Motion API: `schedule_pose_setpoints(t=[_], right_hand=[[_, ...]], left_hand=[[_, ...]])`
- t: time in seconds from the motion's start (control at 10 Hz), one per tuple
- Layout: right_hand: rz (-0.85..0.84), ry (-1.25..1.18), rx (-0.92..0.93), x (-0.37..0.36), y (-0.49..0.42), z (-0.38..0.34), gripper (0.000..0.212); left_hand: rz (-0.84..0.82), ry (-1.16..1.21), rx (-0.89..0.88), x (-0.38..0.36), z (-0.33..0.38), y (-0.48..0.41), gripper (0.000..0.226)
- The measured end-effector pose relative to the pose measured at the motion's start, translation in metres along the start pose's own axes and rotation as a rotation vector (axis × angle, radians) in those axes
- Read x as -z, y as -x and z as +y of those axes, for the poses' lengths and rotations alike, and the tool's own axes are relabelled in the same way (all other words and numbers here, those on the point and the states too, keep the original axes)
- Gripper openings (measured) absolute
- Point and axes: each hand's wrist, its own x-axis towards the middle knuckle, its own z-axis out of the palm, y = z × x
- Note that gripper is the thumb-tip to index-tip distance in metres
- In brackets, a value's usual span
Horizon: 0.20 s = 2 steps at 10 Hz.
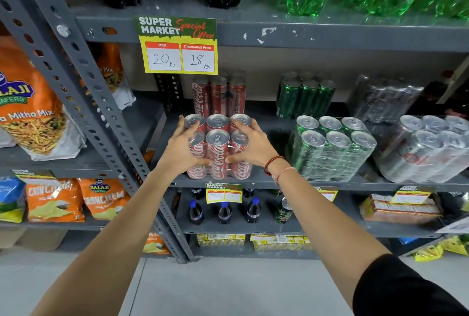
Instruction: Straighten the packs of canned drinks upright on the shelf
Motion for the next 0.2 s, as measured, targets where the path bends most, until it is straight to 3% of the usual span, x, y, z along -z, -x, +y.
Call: schedule_pose_setpoints(t=[0.2], right_hand=[[-0.047,0.025,-0.002,0.0036,0.0064,-0.0074,0.106]], left_hand=[[-0.038,-0.001,-0.012,0.0028,-0.0013,0.0011,0.114]])
